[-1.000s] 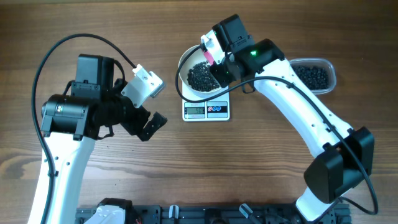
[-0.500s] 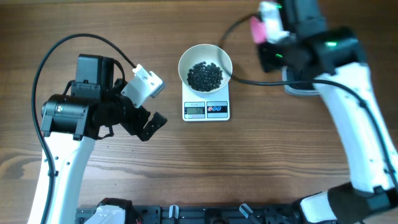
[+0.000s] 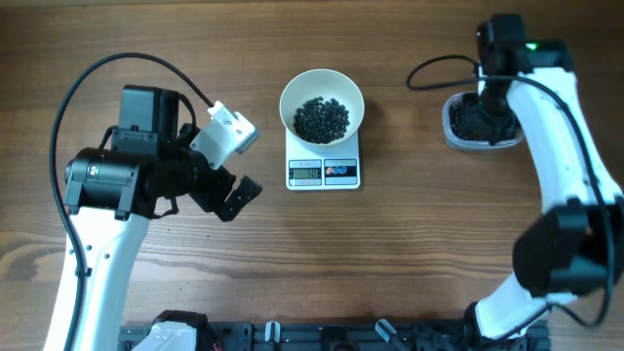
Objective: Scoop item into bowl and weigh 150g on scale
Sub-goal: 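Carry the filled scoop to the white bowl and pour beans, then return the scoop to the bean tub and scoop more beans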
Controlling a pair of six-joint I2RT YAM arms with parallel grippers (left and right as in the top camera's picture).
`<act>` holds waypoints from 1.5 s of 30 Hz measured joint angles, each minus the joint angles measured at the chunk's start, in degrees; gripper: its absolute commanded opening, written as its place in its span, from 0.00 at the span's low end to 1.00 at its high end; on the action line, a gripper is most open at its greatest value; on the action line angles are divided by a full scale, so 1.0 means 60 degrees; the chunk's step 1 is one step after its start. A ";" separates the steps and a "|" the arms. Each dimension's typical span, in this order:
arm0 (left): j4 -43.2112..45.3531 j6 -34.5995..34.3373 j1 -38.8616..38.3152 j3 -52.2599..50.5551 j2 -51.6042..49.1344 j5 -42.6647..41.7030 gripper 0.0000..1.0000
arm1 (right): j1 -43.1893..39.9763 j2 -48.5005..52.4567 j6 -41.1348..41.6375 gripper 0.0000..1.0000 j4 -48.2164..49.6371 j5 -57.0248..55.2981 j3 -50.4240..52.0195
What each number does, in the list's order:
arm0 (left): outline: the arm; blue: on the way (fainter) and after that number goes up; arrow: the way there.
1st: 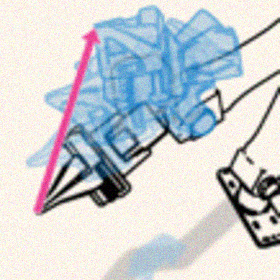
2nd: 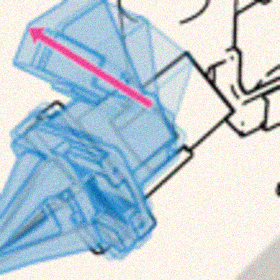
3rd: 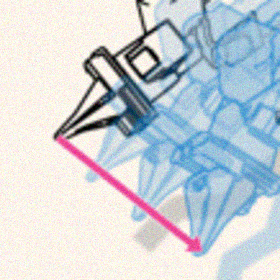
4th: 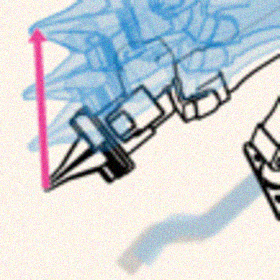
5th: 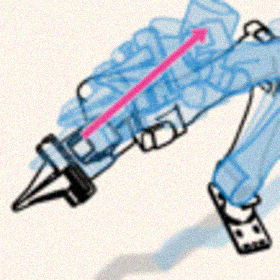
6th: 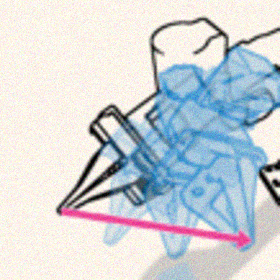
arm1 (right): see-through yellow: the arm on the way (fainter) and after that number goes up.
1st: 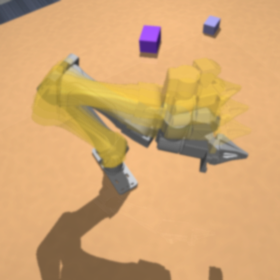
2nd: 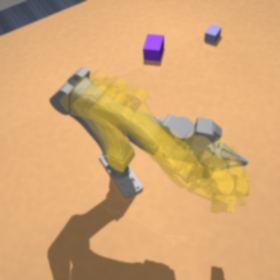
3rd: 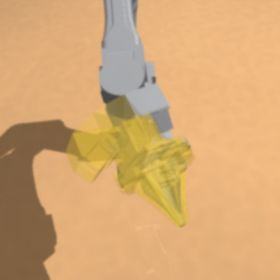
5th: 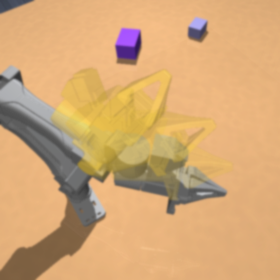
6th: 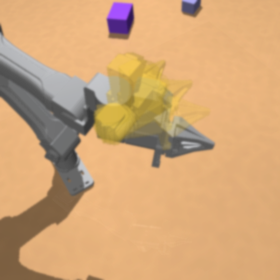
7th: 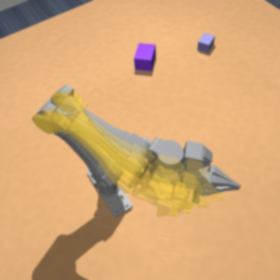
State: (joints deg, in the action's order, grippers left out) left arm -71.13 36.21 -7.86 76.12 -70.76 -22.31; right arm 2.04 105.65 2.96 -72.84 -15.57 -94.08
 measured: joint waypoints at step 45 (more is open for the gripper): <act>0.0004 0.0000 0.0000 0.0000 0.0000 0.0018 1.00 | -0.2259 0.1191 -0.1712 0.04 0.1147 0.4881 0.0765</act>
State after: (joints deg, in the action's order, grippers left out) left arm -71.11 36.21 -7.86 76.12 -70.76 -22.20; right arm -11.51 112.79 -7.31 -65.95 13.72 -89.49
